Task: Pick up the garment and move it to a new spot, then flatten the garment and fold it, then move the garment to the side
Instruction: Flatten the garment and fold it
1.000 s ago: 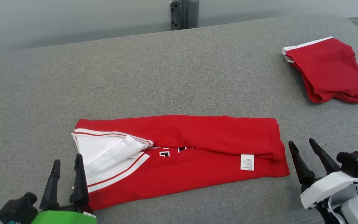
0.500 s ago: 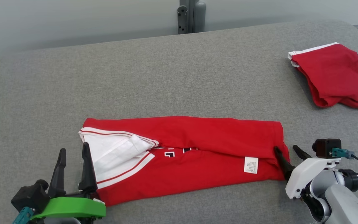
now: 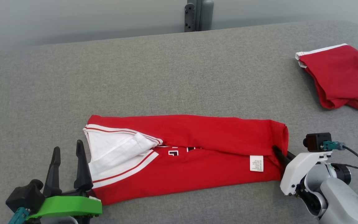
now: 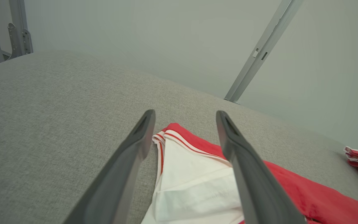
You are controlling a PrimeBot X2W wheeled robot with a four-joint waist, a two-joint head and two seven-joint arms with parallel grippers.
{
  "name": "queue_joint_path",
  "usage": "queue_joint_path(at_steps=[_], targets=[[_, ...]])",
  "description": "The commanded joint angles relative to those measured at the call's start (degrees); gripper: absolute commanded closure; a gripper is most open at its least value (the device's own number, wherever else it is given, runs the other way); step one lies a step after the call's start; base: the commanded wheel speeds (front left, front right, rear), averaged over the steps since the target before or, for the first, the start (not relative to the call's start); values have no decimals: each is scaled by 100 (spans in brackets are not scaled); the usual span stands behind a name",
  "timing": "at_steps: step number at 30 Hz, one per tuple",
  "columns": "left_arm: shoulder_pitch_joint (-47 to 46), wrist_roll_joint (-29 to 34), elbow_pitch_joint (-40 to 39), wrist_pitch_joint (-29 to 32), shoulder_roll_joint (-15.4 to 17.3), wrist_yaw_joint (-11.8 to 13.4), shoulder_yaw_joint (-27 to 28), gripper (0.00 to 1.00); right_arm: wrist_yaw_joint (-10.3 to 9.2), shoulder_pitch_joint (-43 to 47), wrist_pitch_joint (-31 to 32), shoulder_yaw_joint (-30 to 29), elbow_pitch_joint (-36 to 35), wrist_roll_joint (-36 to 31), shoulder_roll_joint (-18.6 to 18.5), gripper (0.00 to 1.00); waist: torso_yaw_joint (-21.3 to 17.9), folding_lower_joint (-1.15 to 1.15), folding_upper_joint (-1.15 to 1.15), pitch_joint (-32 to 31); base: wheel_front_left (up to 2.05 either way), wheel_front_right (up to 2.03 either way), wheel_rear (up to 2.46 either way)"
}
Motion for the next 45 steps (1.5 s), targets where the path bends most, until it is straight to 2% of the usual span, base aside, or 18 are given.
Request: queue_joint_path(at_steps=[1,7,13,16,20,25,29,33,39,45], targets=[[-24,65,-9,-14,-12,-37,39,0,-5,-82,0,13,-45,59,-104,100,-62,0,0,-5,0,0,0],[-3,171,-15,-15,-29,-83,107,0,-7,-181,140,-94,-322,207,-602,100,-269,0,0,-2,0,0,0],[-56,236,-72,-14,-11,-88,135,0,-6,-175,381,-515,-583,158,-1261,100,-494,0,0,46,0,0,0],[-82,260,-65,-14,-4,-83,138,0,-6,-128,513,-639,-821,178,-1336,100,-595,0,0,55,0,0,0],[-72,280,-10,-15,-11,-108,93,0,0,3,819,-733,-1361,715,-1034,100,-705,0,0,18,0,0,0],[-54,272,28,-15,-27,-123,44,0,-1,198,1320,-552,-2316,1381,-757,100,-745,0,0,-73,0,0,0],[-41,186,48,-4,-53,-135,13,0,-1,318,1575,-383,-3006,1686,-544,100,-706,0,0,-150,0,0,0],[-77,122,39,17,-70,-176,-41,0,-1,361,1741,-212,-3390,1731,-313,100,-596,0,0,-203,0,0,0],[-78,84,69,24,-82,-171,-84,0,-1,180,1927,230,-3519,1487,59,100,-416,0,0,-250,0,0,0],[-147,64,140,15,-105,-204,-141,0,-1,-335,1874,739,-3023,1128,510,100,-263,0,0,-276,0,0,0]])
